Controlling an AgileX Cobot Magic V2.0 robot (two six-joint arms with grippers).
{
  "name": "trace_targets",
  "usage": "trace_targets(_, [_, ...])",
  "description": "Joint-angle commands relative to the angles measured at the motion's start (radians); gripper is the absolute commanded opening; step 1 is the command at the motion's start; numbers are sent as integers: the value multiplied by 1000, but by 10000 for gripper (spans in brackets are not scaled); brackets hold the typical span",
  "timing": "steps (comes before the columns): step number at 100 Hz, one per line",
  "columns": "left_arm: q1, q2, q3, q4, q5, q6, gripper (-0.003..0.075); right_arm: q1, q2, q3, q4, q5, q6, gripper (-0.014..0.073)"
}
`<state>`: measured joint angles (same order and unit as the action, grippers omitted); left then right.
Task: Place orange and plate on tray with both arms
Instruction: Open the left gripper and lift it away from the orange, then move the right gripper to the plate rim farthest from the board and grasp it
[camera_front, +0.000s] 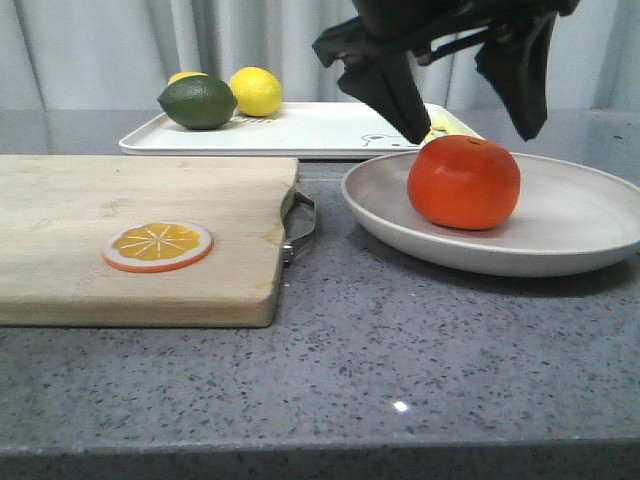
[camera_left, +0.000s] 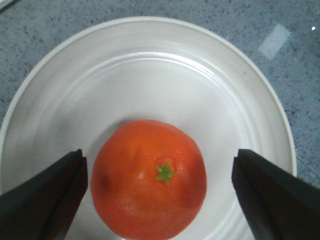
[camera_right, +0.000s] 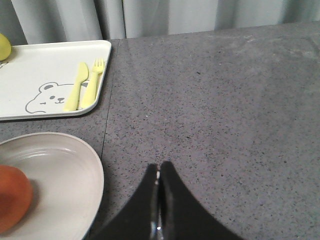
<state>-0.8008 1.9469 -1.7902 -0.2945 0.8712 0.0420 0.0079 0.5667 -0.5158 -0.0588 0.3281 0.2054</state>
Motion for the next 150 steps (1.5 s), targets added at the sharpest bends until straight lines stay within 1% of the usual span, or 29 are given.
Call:
trace_targets(1, [-7, -94, -33, -4, -33, 0, 567, 0, 9, -36, -2, -59, -2, -60])
trace_targets(13, [-7, -133, -26, 20, -21, 0, 549, 0, 9, -36, -10, -35, -10, -60])
trace_targets(25, [-7, -181, 4, 43, -23, -9, 481, 9, 9, -36, -10, 0, -13, -60])
trace_targets(37, [-6, -234, 52, 57, -25, -9, 381, 30, 36, -47, -10, 52, -13, -60])
trace_targets(51, [-6, -308, 128, 83, -55, -10, 277, 49, 125, -98, -10, 150, -13, -60])
trace_targets(70, [-6, -423, 257, 85, -121, -11, 93, 74, 269, -207, -10, 258, -13, -60])
trace_targets(83, [-6, -513, 368, 154, -162, -78, -20, 107, 343, -281, -10, 297, -15, -60])
trace_targets(96, [-6, -599, 481, 236, -172, -153, -19, 135, 417, -355, -10, 336, -43, -56])
trace_targets(103, [-6, -644, 534, 257, -174, -180, -18, 147, 452, -387, -5, 347, -52, -20])
trace_targets(110, [-6, -685, 582, 266, -179, -194, -19, 158, 485, -414, 2, 354, -58, 78])
trace_targets(115, [-6, -713, 611, 266, -185, -199, -19, 163, 507, -432, 12, 356, -58, 187])
trace_targets(120, [-6, -742, 638, 267, -192, -221, -19, 165, 528, -450, 28, 363, -58, 274])
trace_targets(127, [-6, -774, 671, 275, -194, -247, -19, 165, 561, -475, 49, 379, -58, 350])
trace_targets(142, [-6, -842, 738, 347, -194, -332, -19, 177, 629, -522, 69, 424, -66, 360])
trace_targets(150, [-6, -879, 766, 368, -194, -349, -19, 188, 671, -552, 74, 452, -75, 360])
